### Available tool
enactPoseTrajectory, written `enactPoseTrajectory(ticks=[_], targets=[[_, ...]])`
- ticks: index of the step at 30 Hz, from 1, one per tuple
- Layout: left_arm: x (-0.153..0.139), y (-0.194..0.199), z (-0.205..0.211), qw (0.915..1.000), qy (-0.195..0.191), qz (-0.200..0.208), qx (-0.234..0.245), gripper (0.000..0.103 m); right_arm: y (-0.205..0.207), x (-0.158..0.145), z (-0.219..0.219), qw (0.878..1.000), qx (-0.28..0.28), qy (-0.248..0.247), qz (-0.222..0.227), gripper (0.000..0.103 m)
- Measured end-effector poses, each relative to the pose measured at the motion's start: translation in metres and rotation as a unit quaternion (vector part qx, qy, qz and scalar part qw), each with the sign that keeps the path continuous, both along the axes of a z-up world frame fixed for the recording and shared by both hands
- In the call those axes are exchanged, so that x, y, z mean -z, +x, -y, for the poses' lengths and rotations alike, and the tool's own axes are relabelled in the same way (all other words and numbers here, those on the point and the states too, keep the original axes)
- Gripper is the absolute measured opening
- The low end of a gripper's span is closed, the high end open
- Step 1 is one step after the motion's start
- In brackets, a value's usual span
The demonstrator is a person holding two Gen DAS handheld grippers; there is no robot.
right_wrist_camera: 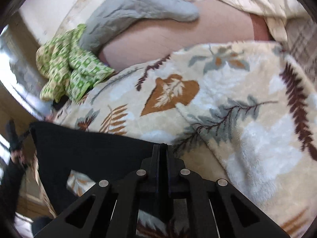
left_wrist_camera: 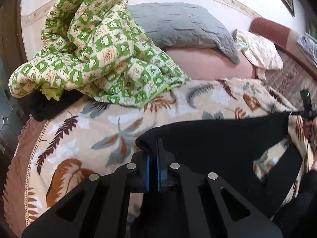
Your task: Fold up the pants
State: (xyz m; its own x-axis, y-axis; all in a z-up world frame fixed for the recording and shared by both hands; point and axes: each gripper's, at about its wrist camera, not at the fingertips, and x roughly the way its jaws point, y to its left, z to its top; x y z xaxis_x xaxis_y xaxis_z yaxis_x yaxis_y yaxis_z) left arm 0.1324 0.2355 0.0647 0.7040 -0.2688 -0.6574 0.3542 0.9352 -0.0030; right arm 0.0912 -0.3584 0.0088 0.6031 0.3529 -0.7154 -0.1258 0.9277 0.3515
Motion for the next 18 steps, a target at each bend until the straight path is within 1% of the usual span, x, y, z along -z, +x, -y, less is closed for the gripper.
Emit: enactPoseTrajectory(ticks=[2, 5, 10, 11, 13, 14, 15, 16, 17, 18], targets=[[0.004, -0.018, -0.005, 0.9998, 0.002, 0.012, 0.014, 0.003, -0.027, -0.012, -0.011, 0.999, -0.031, -0.008, 0.031, 0.004], [0.011, -0.056, -0.017, 0.9989, 0.003, 0.032, 0.034, 0.003, -0.068, -0.022, -0.025, 0.996, -0.069, -0.030, 0.049, 0.004], [0.027, -0.116, -0.042, 0.9977, 0.004, 0.051, 0.045, 0.003, -0.136, -0.024, -0.046, 0.988, -0.124, -0.071, 0.052, 0.004], [0.034, -0.129, -0.045, 0.9973, 0.010, 0.050, 0.052, 0.003, -0.150, -0.021, -0.052, 0.986, -0.135, -0.082, 0.047, 0.004], [0.053, -0.152, -0.051, 0.9976, 0.019, 0.028, 0.061, 0.004, -0.173, -0.010, -0.060, 0.982, -0.152, -0.106, 0.032, 0.004], [0.061, -0.158, -0.055, 0.9981, 0.019, 0.015, 0.057, 0.008, -0.183, -0.002, -0.064, 0.980, -0.156, -0.121, 0.024, 0.004], [0.069, -0.163, -0.060, 0.9989, 0.016, 0.002, 0.044, 0.010, -0.187, 0.004, -0.065, 0.979, -0.159, -0.123, 0.017, 0.004], [0.073, -0.166, -0.066, 0.9995, 0.010, -0.006, 0.030, 0.017, -0.191, 0.011, -0.067, 0.978, -0.162, -0.127, 0.009, 0.004], [0.076, -0.168, -0.076, 0.9999, 0.003, -0.014, -0.001, 0.017, -0.196, 0.015, -0.067, 0.977, -0.163, -0.137, 0.007, 0.004], [0.078, -0.170, -0.088, 0.9988, -0.008, -0.022, -0.044, 0.018, -0.198, 0.017, -0.068, 0.976, -0.163, -0.142, 0.005, 0.006]])
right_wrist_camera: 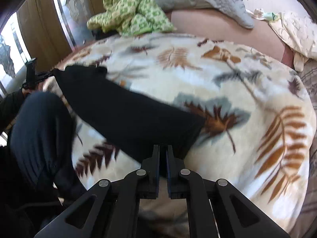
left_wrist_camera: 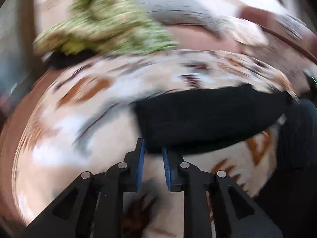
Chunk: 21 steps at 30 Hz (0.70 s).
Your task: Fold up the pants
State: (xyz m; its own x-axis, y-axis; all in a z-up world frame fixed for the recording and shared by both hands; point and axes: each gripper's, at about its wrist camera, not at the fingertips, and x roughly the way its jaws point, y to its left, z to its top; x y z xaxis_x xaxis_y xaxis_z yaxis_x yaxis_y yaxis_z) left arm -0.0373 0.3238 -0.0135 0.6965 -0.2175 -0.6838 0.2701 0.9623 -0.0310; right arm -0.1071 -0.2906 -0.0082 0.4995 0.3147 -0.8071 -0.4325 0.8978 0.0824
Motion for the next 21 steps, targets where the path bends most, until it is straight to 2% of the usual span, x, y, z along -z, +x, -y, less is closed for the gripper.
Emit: enactPoseTrajectory(ticks=[1, 3, 5, 6, 8, 10, 12, 14, 15, 16, 17, 19, 21], targets=[[0.000, -0.001, -0.010, 0.9994, -0.011, -0.003, -0.031, 0.018, -0.002, 0.001, 0.001, 1.000, 0.002, -0.001, -0.003, 0.008], [-0.007, -0.007, -0.030, 0.9941, -0.057, 0.000, -0.092, 0.018, -0.008, -0.002, 0.005, 1.000, 0.016, -0.019, 0.000, 0.015], [-0.019, -0.015, -0.026, 0.9911, -0.090, 0.012, -0.097, 0.018, -0.014, -0.011, 0.012, 1.000, 0.024, -0.021, -0.001, 0.021], [-0.025, -0.020, -0.018, 0.9906, -0.104, 0.018, -0.086, 0.018, -0.015, -0.016, 0.016, 0.999, 0.029, -0.019, 0.002, 0.022], [-0.038, -0.029, 0.018, 0.9907, -0.128, 0.031, -0.034, 0.019, -0.018, -0.030, 0.025, 0.999, 0.043, -0.004, 0.011, 0.022], [-0.039, -0.037, 0.060, 0.9872, -0.153, 0.028, 0.035, 0.021, -0.018, -0.044, 0.030, 0.998, 0.057, 0.018, 0.024, 0.022], [-0.029, -0.039, 0.095, 0.9869, -0.142, 0.009, 0.075, 0.021, -0.017, -0.056, 0.031, 0.996, 0.059, 0.051, 0.033, 0.024], [-0.010, -0.038, 0.126, 0.9897, -0.106, -0.005, 0.096, 0.021, -0.010, -0.060, 0.022, 0.997, 0.055, 0.051, 0.033, 0.024], [0.000, -0.033, 0.135, 0.9927, -0.083, -0.015, 0.086, 0.021, -0.005, -0.058, 0.017, 0.997, 0.051, 0.046, 0.027, 0.024], [0.014, -0.024, 0.138, 0.9964, -0.058, -0.031, 0.053, 0.021, 0.001, -0.055, 0.010, 0.998, 0.044, 0.038, 0.020, 0.024], [0.023, -0.016, 0.135, 0.9975, -0.050, -0.040, 0.030, 0.016, 0.009, -0.050, 0.003, 0.999, 0.036, 0.032, 0.015, 0.024], [0.029, -0.003, 0.127, 0.9971, -0.068, -0.034, 0.004, 0.009, 0.023, -0.036, -0.007, 0.999, 0.020, 0.037, -0.007, 0.024], [0.029, 0.010, 0.129, 0.9976, -0.064, -0.025, -0.010, 0.006, 0.042, -0.008, -0.021, 0.998, -0.013, 0.025, -0.049, 0.022]])
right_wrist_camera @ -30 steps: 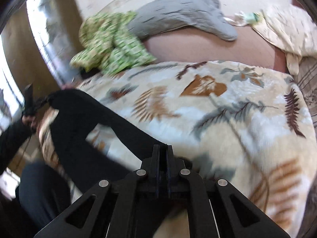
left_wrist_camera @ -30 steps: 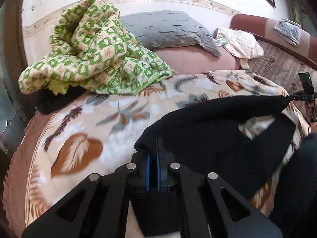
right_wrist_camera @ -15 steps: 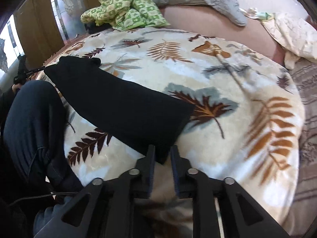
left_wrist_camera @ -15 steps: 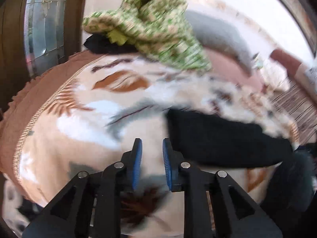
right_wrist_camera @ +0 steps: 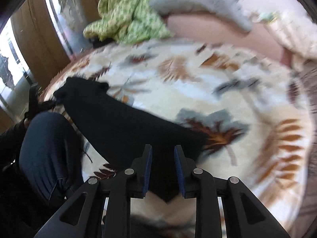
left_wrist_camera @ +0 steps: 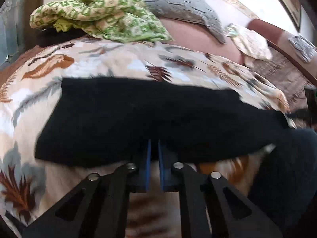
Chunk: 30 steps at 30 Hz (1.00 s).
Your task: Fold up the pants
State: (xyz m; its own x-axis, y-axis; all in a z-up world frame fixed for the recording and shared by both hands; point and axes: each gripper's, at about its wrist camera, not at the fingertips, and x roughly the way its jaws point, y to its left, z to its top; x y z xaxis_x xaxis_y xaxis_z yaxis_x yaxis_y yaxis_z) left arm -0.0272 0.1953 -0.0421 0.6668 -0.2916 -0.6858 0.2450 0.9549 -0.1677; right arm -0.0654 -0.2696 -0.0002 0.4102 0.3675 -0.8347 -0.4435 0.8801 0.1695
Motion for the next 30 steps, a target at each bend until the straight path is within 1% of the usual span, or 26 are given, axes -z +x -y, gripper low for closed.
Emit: enactPoseTrajectory(ticks=[1, 2, 3, 4, 5, 7, 8, 10, 12, 14, 15, 16, 17, 18, 19, 20, 21, 22, 23, 24, 25, 26, 27, 28, 29, 30], targets=[[0.000, 0.010, 0.006, 0.9998, 0.012, 0.014, 0.002, 0.005, 0.007, 0.016, -0.007, 0.999, -0.012, -0.028, -0.015, 0.021], [0.002, 0.014, 0.006, 0.9996, 0.016, 0.023, 0.005, 0.005, 0.014, 0.033, -0.012, 0.997, -0.013, -0.069, -0.022, 0.018], [0.004, 0.024, 0.006, 0.9992, 0.013, 0.036, 0.005, 0.004, 0.018, 0.038, -0.011, 0.998, -0.014, -0.061, 0.001, 0.018], [0.006, 0.030, 0.002, 0.9993, 0.001, 0.036, 0.002, 0.003, 0.020, 0.036, -0.008, 0.998, -0.010, -0.047, 0.027, 0.018], [0.006, 0.035, -0.004, 0.9993, -0.021, 0.031, -0.001, 0.002, 0.025, 0.038, -0.005, 0.998, 0.004, -0.042, 0.036, 0.018], [0.006, 0.037, -0.017, 0.9981, -0.059, 0.021, -0.004, 0.002, 0.030, 0.039, 0.001, 0.999, 0.027, -0.016, 0.038, 0.019], [0.004, 0.031, -0.021, 0.9975, -0.069, 0.018, -0.003, 0.002, 0.029, 0.039, 0.002, 0.999, 0.027, -0.012, 0.034, 0.022], [-0.002, 0.009, -0.029, 0.9974, -0.068, 0.021, 0.005, 0.002, 0.025, 0.034, 0.001, 0.999, 0.019, -0.018, 0.026, 0.022], [-0.007, -0.010, -0.041, 0.9971, -0.071, 0.028, 0.003, 0.002, 0.020, 0.021, 0.001, 0.999, 0.015, -0.025, 0.024, 0.022], [-0.018, -0.032, -0.061, 0.9951, -0.083, 0.046, -0.028, 0.003, 0.016, 0.008, -0.001, 0.999, 0.004, -0.014, 0.043, 0.023], [-0.023, -0.038, -0.069, 0.9933, -0.091, 0.056, -0.044, 0.003, 0.014, 0.005, -0.004, 0.999, -0.006, -0.007, 0.047, 0.026], [-0.030, -0.039, -0.076, 0.9908, -0.104, 0.066, -0.055, 0.003, 0.018, 0.006, -0.008, 0.999, -0.017, -0.001, 0.037, 0.029], [-0.037, -0.037, -0.078, 0.9881, -0.115, 0.079, -0.064, 0.003, 0.023, 0.011, -0.011, 0.999, -0.024, -0.007, 0.028, 0.030], [-0.041, -0.033, -0.078, 0.9864, -0.124, 0.086, -0.067, 0.003, 0.033, 0.026, -0.017, 0.999, -0.025, -0.040, 0.012, 0.030], [-0.041, -0.022, -0.074, 0.9860, -0.131, 0.081, -0.064, 0.005, 0.041, 0.038, -0.018, 0.998, -0.017, -0.064, -0.003, 0.030], [-0.036, -0.014, -0.071, 0.9880, -0.123, 0.067, -0.066, 0.006, 0.050, 0.044, -0.014, 0.999, 0.001, -0.047, -0.004, 0.030], [-0.023, -0.001, -0.067, 0.9924, -0.092, 0.036, -0.073, 0.006, 0.055, 0.043, -0.010, 0.999, 0.015, -0.028, 0.001, 0.030], [-0.005, 0.009, -0.065, 0.9955, -0.054, 0.004, -0.077, 0.005, 0.061, 0.041, -0.008, 0.999, 0.035, -0.023, -0.005, 0.029], [0.005, 0.013, -0.067, 0.9962, -0.047, -0.004, -0.074, 0.002, 0.063, 0.039, -0.008, 0.999, 0.045, -0.027, -0.004, 0.027], [0.008, 0.009, -0.074, 0.9956, -0.063, 0.018, -0.067, 0.002, 0.061, 0.035, -0.011, 0.998, 0.049, -0.034, 0.001, 0.027], [0.008, 0.008, -0.076, 0.9956, -0.064, 0.017, -0.067, 0.002, 0.054, 0.029, -0.018, 0.997, 0.046, -0.053, 0.014, 0.027], [0.005, 0.007, -0.077, 0.9949, -0.067, 0.014, -0.074, 0.001, 0.048, 0.025, -0.022, 0.997, 0.038, -0.056, 0.022, 0.032], [0.000, 0.006, -0.078, 0.9933, -0.072, 0.011, -0.089, 0.001, 0.041, 0.018, -0.028, 0.998, 0.018, -0.050, 0.033, 0.032], [-0.006, 0.004, -0.077, 0.9921, -0.082, 0.011, -0.094, 0.001, 0.031, 0.011, -0.034, 0.998, -0.002, -0.043, 0.043, 0.032], [-0.015, 0.002, -0.076, 0.9910, -0.100, 0.022, -0.086, 0.003, 0.023, 0.004, -0.040, 0.998, -0.019, -0.040, 0.053, 0.032], [-0.024, 0.000, -0.072, 0.9905, -0.108, 0.039, -0.076, 0.005, 0.019, 0.000, -0.044, 0.997, -0.029, -0.039, 0.057, 0.033]])
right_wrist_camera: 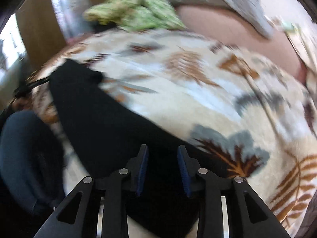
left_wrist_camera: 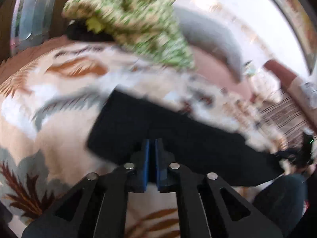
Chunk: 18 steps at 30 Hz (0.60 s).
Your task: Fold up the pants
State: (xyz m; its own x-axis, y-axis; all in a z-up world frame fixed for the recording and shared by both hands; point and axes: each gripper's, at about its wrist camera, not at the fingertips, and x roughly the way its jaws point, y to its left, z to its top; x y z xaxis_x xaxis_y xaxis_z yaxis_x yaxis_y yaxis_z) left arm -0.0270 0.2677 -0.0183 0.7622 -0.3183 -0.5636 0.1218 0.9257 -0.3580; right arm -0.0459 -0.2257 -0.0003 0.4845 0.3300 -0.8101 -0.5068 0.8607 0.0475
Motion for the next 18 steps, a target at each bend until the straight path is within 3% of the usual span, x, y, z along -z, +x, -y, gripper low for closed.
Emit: enactPoseTrajectory(ticks=[2, 4, 5, 6, 8, 10, 13, 16, 18], targets=[[-0.006, 0.008, 0.010, 0.9996, 0.025, 0.012, 0.000, 0.010, -0.006, 0.000, -0.009, 1.000, -0.019, 0.008, -0.009, 0.040], [0.012, 0.031, 0.008, 0.9978, 0.054, -0.031, -0.023, 0.010, -0.003, 0.012, -0.018, 0.999, -0.022, -0.014, -0.029, 0.041], [0.028, 0.046, 0.004, 0.9965, 0.049, -0.063, -0.025, 0.007, 0.004, 0.023, -0.019, 0.998, -0.015, -0.032, -0.054, 0.041], [0.029, 0.051, 0.002, 0.9967, 0.046, -0.060, -0.031, 0.005, 0.010, 0.030, -0.018, 0.997, -0.004, -0.043, -0.069, 0.041], [0.020, 0.062, 0.008, 0.9929, 0.079, -0.074, -0.049, 0.005, 0.020, 0.036, -0.008, 0.996, 0.020, -0.039, -0.076, 0.041], [0.007, 0.063, 0.012, 0.9916, 0.072, -0.079, -0.072, 0.007, 0.025, 0.030, 0.004, 0.996, 0.057, -0.042, -0.063, 0.041], [-0.015, 0.049, 0.035, 0.9974, 0.057, -0.031, -0.032, 0.021, 0.017, 0.011, 0.021, 0.995, 0.081, -0.032, -0.045, 0.042], [-0.010, 0.048, 0.063, 0.9978, 0.042, -0.042, 0.028, 0.021, -0.011, -0.010, 0.030, 0.999, 0.016, 0.011, -0.048, 0.044], [0.000, 0.050, 0.086, 0.9951, 0.042, -0.052, 0.072, 0.021, -0.022, -0.007, 0.027, 0.998, -0.022, 0.007, -0.066, 0.050]])
